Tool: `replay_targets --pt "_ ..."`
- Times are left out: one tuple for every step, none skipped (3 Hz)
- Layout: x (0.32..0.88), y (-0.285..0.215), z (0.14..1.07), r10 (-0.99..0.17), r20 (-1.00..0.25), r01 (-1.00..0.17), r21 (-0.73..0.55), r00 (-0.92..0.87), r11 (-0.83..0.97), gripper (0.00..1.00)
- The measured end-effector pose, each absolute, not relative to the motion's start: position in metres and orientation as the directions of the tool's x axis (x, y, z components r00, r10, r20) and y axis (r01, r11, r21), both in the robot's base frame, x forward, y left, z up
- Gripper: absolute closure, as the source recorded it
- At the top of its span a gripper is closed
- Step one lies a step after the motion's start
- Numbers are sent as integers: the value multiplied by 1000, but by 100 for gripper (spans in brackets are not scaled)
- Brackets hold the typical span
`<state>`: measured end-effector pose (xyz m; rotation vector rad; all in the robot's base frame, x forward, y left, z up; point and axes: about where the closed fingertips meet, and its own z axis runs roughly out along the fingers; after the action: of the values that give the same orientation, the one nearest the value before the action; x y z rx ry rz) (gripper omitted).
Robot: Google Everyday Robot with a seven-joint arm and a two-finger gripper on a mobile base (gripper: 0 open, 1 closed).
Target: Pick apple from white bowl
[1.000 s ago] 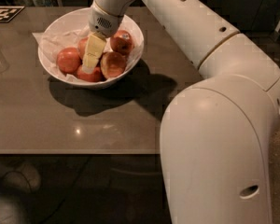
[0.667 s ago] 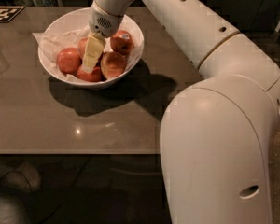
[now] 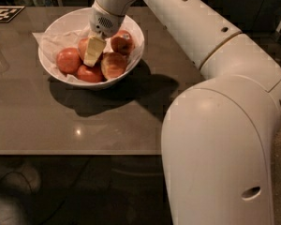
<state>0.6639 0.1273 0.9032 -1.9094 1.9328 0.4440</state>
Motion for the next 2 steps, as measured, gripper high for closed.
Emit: replay_targets --pt "664 127 903 -876 -481 -999 -45 1 24 88" --pt "664 128 904 -875 -484 -999 -49 3 23 100"
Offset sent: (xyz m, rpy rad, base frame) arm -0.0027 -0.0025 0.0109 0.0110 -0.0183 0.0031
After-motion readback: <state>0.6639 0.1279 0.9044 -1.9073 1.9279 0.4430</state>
